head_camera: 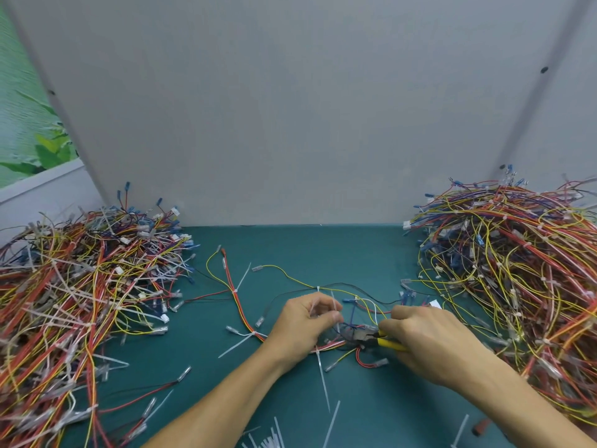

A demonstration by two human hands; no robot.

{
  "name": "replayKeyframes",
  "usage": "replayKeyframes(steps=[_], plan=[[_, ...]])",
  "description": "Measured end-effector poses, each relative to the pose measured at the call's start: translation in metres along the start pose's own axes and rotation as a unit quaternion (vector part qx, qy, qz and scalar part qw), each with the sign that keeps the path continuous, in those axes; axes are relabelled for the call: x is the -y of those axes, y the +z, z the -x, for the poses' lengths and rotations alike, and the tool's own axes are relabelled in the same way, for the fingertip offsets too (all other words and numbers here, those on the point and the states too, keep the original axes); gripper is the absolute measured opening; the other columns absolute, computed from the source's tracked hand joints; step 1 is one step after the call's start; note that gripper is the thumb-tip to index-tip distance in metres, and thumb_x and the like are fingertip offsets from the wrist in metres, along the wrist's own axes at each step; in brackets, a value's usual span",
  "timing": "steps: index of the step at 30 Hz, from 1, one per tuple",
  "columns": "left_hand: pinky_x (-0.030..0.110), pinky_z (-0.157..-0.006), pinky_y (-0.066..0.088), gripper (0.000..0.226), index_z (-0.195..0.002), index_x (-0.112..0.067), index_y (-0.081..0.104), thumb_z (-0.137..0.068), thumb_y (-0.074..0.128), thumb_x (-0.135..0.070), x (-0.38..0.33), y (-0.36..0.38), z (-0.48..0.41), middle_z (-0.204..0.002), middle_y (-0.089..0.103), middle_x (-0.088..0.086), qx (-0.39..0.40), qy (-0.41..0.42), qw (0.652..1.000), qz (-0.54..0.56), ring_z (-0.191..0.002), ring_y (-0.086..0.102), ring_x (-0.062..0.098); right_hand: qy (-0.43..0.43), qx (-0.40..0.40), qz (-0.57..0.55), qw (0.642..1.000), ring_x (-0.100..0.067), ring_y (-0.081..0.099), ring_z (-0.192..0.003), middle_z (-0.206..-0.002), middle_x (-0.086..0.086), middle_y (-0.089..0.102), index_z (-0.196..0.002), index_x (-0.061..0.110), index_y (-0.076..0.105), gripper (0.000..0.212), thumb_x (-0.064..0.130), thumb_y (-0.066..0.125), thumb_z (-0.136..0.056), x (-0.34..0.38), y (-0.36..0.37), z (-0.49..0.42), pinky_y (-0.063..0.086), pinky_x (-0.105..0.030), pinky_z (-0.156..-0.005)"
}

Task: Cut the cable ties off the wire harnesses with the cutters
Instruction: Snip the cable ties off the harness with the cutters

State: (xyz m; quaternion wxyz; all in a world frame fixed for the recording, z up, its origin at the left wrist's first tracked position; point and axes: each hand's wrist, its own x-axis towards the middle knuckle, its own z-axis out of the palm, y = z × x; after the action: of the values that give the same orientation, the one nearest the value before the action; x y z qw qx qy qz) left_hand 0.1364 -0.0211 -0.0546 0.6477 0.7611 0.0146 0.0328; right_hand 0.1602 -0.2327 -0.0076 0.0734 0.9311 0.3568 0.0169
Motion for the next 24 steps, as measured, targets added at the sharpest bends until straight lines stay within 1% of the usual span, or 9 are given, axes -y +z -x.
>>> replayKeyframes(steps=[2,7,10,12,14,16,19,21,24], plan=[[0.019,-0.046,0.031,0.018,-0.087,-0.016,0.066,-0.087,0.060,0.002,-0.003,-0.003,0.001,-0.067,0.062,-0.007,-0.021,-0.021,0.998,0.062,-0.044,0.040,0.006,0.015,-0.009,-0.010,1.000,-0.025,0.056,-0.101,-0.107,0.007,0.052,-0.107,0.026,0.051,0.024,0.042,0.044,-0.092,0.003,-0.001,-0.001,0.043,-0.033,-0.073],[0.021,-0.042,0.017,0.026,-0.085,-0.013,0.045,-0.084,0.030,0.008,-0.017,-0.024,0.003,-0.052,0.036,-0.003,-0.050,-0.083,0.986,0.139,-0.039,0.019,0.008,0.011,-0.021,-0.025,0.999,-0.024,0.056,-0.100,-0.105,0.006,0.052,-0.103,0.024,0.047,0.020,0.038,0.041,-0.090,0.011,0.002,-0.003,0.045,-0.033,-0.074],[0.021,-0.042,0.017,0.023,-0.081,-0.011,0.048,-0.089,0.034,0.005,-0.021,-0.035,0.011,-0.046,0.029,-0.007,-0.032,-0.058,0.997,0.048,-0.040,0.021,0.009,0.004,-0.014,-0.035,0.999,-0.023,0.056,-0.102,-0.108,0.007,0.052,-0.108,0.025,0.047,0.023,0.038,0.045,-0.089,0.015,0.008,-0.004,0.045,-0.031,-0.073],[0.023,-0.044,0.023,0.021,-0.080,-0.018,0.056,-0.090,0.046,-0.002,-0.020,-0.041,0.018,-0.046,0.033,-0.006,-0.013,0.000,0.994,-0.106,-0.044,0.027,0.012,0.003,-0.011,-0.039,0.999,-0.023,0.055,-0.103,-0.108,0.006,0.051,-0.109,0.025,0.047,0.024,0.037,0.046,-0.089,0.017,0.012,-0.004,0.045,-0.031,-0.073],[0.023,-0.049,0.029,0.020,-0.079,-0.026,0.062,-0.085,0.057,-0.008,-0.019,-0.044,0.026,-0.049,0.038,-0.007,0.029,0.084,0.964,-0.249,-0.048,0.032,0.010,0.005,-0.014,-0.044,0.999,-0.024,0.055,-0.102,-0.107,0.005,0.051,-0.108,0.025,0.047,0.022,0.036,0.045,-0.089,0.018,0.016,-0.004,0.046,-0.032,-0.073],[0.016,-0.058,0.036,0.021,-0.087,-0.025,0.067,-0.082,0.056,-0.007,-0.017,-0.044,0.035,-0.061,0.056,-0.005,0.091,0.166,0.911,-0.366,-0.056,0.046,0.009,0.004,-0.018,-0.047,0.999,-0.025,0.055,-0.101,-0.106,0.004,0.051,-0.107,0.025,0.047,0.021,0.036,0.043,-0.090,0.019,0.018,-0.005,0.047,-0.033,-0.073],[0.031,-0.080,0.046,0.029,-0.108,-0.017,0.062,-0.086,0.046,-0.006,-0.009,-0.042,0.042,-0.096,0.062,0.004,0.154,0.232,0.819,-0.502,-0.089,0.056,0.024,0.000,-0.023,-0.047,0.999,-0.026,0.056,-0.099,-0.105,0.004,0.051,-0.106,0.025,0.047,0.020,0.037,0.042,-0.090,0.018,0.019,-0.004,0.044,-0.033,-0.071],[0.034,-0.071,0.049,0.028,-0.104,-0.013,0.063,-0.081,0.054,0.001,-0.007,-0.039,0.045,-0.089,0.059,0.007,0.148,0.258,0.783,-0.546,-0.079,0.056,0.029,-0.001,-0.023,-0.044,0.999,-0.026,0.056,-0.097,-0.104,0.004,0.051,-0.104,0.024,0.047,0.019,0.036,0.042,-0.090,0.018,0.019,-0.004,0.042,-0.032,-0.069],[0.025,-0.046,0.040,0.031,-0.083,-0.017,0.068,-0.059,0.077,0.001,-0.003,-0.033,0.046,-0.067,0.052,0.000,0.099,0.299,0.756,-0.573,-0.051,0.049,0.020,0.000,-0.013,-0.042,0.999,-0.026,0.056,-0.097,-0.104,0.004,0.051,-0.103,0.024,0.046,0.017,0.035,0.043,-0.089,0.019,0.020,-0.004,0.039,-0.032,-0.067]])
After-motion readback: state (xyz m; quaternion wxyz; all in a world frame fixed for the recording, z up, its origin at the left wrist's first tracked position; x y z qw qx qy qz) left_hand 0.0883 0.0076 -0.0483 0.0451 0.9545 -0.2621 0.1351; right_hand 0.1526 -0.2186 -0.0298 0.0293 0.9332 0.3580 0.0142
